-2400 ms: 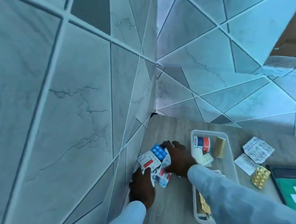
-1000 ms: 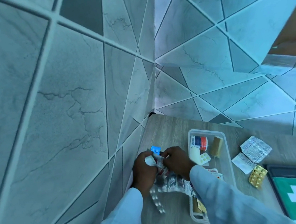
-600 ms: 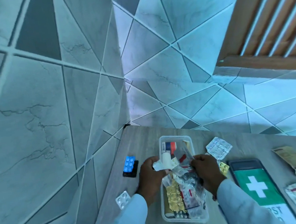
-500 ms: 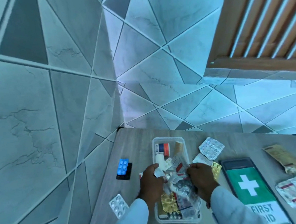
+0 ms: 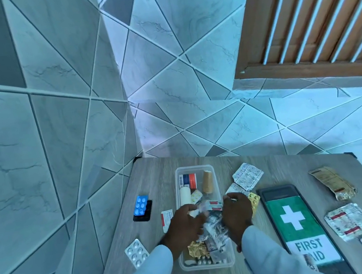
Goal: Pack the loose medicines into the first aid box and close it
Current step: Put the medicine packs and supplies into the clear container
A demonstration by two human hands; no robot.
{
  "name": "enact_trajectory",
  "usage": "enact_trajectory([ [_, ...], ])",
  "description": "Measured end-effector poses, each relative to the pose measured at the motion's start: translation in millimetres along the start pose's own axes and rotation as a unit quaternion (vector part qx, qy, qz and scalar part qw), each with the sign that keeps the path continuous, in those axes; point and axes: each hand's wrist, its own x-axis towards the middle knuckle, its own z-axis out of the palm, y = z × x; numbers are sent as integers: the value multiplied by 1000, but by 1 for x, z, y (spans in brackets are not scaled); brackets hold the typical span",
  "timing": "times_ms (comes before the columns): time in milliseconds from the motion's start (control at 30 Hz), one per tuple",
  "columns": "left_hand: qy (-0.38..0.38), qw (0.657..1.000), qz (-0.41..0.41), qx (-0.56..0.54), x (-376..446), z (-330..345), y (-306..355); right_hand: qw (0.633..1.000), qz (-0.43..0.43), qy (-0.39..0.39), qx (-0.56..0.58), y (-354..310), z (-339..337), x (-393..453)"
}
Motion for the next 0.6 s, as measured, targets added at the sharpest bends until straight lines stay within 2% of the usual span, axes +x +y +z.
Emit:
enact_trajectory([
  [67, -9, 1000, -5, 2, 1, -2, -8, 1000, -7, -12, 4, 3, 2, 0],
  [200, 30, 984, 54, 169, 8, -5, -16, 998, -47, -32, -28, 5, -11, -6],
  [267, 51, 962, 90, 254, 9, -5, -11, 995, -67, -63, -46, 9, -20, -10],
  [367, 54, 925, 124, 356, 13, -3, -5, 978, -95, -118, -142, 16, -31, -20],
  [467, 43, 899, 145, 411, 15, -8, -5, 946, -138, -139, -258, 28, -36, -26],
  [600, 57, 880, 190, 431, 7, -11, -7, 868, -245, -126, -414, 41, -37, -36],
])
